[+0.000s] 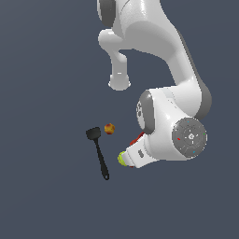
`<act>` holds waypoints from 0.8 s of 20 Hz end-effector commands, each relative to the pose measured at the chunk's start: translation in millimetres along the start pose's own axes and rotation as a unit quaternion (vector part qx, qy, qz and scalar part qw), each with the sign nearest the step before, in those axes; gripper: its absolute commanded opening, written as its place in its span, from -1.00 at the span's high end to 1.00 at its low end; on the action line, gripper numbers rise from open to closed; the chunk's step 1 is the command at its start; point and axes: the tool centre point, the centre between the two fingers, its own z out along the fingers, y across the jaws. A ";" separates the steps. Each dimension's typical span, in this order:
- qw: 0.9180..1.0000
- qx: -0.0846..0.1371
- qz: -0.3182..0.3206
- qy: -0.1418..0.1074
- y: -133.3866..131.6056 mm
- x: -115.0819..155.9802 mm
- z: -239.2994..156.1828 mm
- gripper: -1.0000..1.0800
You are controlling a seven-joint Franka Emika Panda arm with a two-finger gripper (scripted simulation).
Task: Pick up a designated object from a clutter of objects.
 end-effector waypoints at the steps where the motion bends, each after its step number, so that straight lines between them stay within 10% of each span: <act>1: 1.000 0.004 -0.021 -0.018 -5.2 12.6 16.4 -1.00; 16: 0.993 0.021 -0.090 -0.078 -25.5 48.6 80.9 -1.00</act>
